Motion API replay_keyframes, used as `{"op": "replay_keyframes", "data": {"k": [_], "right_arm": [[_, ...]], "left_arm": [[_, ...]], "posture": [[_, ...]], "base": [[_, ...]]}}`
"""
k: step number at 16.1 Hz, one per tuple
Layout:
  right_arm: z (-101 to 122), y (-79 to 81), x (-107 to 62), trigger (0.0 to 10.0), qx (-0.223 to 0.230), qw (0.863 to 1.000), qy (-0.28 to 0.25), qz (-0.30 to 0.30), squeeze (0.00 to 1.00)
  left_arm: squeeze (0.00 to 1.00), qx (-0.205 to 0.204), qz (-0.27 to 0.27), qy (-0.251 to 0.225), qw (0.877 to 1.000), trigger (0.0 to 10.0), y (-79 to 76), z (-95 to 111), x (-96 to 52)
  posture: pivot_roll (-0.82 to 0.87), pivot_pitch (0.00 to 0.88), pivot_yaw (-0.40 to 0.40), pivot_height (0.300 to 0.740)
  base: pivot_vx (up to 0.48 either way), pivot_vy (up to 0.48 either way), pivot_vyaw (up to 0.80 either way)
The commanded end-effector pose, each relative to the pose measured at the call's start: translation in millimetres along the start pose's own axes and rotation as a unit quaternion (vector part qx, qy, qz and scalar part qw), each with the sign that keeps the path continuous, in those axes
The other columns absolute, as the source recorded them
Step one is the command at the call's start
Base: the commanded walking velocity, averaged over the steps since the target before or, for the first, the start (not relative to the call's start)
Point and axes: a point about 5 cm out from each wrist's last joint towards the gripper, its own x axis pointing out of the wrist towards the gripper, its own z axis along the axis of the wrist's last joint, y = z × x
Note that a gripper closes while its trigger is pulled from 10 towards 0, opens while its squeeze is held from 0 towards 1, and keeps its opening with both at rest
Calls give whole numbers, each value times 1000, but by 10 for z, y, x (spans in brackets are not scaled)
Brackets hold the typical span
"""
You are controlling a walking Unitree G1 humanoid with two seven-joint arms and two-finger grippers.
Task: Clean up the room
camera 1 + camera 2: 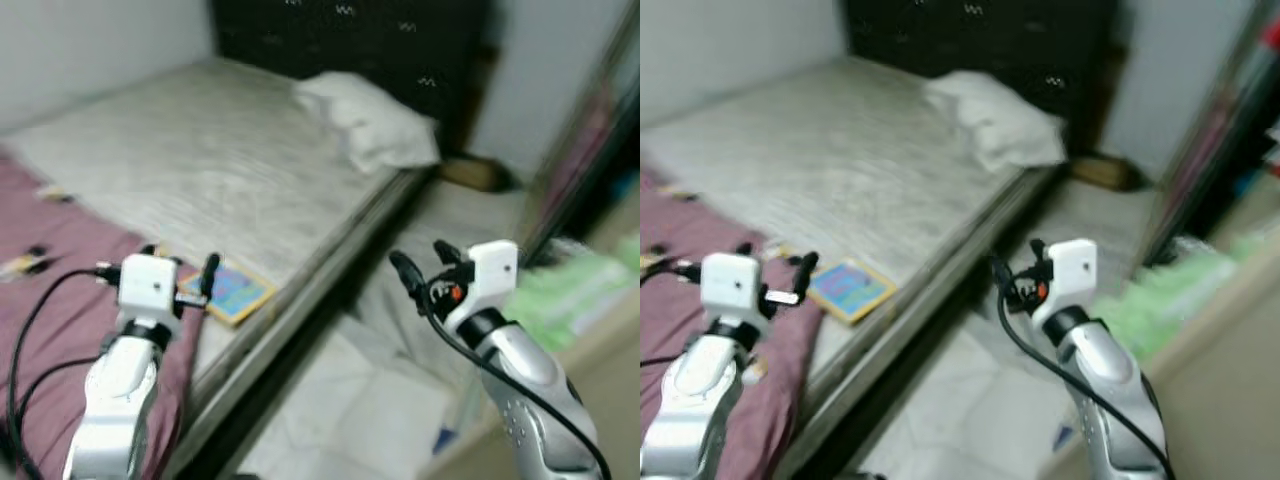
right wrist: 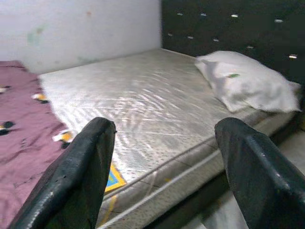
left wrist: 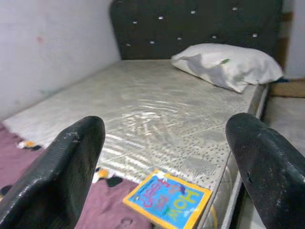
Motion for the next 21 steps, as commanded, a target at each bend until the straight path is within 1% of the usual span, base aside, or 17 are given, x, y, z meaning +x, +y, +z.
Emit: {"op": "replay_keyframes", "data": {"k": [1, 2, 3, 6, 8, 10, 12, 13, 14, 15, 16, 18, 20, 21], "right_arm": [[32, -73, 10, 10000, -3, 1000, -6, -22, 0], [53, -91, 47, 10000, -5, 1000, -8, -28, 0], [56, -92, 54, 10000, -5, 1000, -7, -28, 0], [-66, -109, 31, 10000, -9, 999, 6, -41, 0], [-74, -107, 73, 10000, -10, 999, 6, -41, 0], [-95, -130, 83, 10000, -13, 999, 7, -44, 0], [-145, -152, 65, 10000, -14, 998, 6, -65, 0], [-161, -122, 48, 10000, -12, 998, 5, -66, 0], [-185, -56, 32, 10000, -15, 998, 6, -59, 0], [-216, -16, 32, 10000, -12, 998, 10, -55, 0], [-253, 36, 24, 10000, -23, 999, 14, -46, 0], [-219, 7, 35, 10000, -20, 998, 6, -61, 0], [-285, -20, 14, 10000, -25, 997, 15, -71, 0], [-293, -32, 7, 10000, -26, 996, 15, -80, 0]], "left_arm": [[0, 4, 4, -3, 1000, 10000, 25, 6, 35], [0, 6, 3, -8, 1000, 10000, 43, 31, 83], [0, 8, 2, -9, 1000, 10000, 44, 35, 93], [0, 12, 3, -8, 1000, 10000, 74, -7, 117], [0, 13, -4, -19, 1000, 10000, 51, 44, 197], [0, 13, -4, -22, 1000, 10000, 36, 53, 215], [0, 7, 0, -22, 1000, 10000, 22, 35, 170], [0, 3, 2, -21, 1000, 10000, 17, 38, 138], [0, 2, 2, -20, 1000, 10000, 10, 42, 106], [0, -5, 8, -15, 1000, 10000, 15, 26, 98], [0, -12, 15, -7, 1000, 10000, 24, -20, 69], [0, -28, 23, -3, 999, 10000, 12, -30, 46], [0, -38, 17, -3, 999, 10000, -59, -20, 41], [0, -39, 18, -3, 999, 10000, -64, -10, 40]], "posture": [[-74, 0, -35, 740], [-72, 0, -35, 740], [-72, 0, -35, 740], [-79, 0, -21, 740], [-78, 0, -17, 740], [-69, 0, -19, 740], [-58, 0, -17, 740], [-49, 0, -23, 740], [-44, 0, -33, 740], [-44, 0, -38, 740], [-47, 0, -48, 740], [-51, 0, -64, 740], [-45, 0, -71, 740], [-46, 0, -71, 740]], "base": [[0, 0, 800], [0, 0, 800], [0, 0, 800], [0, 0, 800], [0, 0, 800], [0, 0, 800], [0, 0, 800], [0, 0, 800], [0, 0, 800], [0, 0, 800], [0, 0, 800], [0, 0, 800], [0, 0, 800], [0, 0, 800]]}}
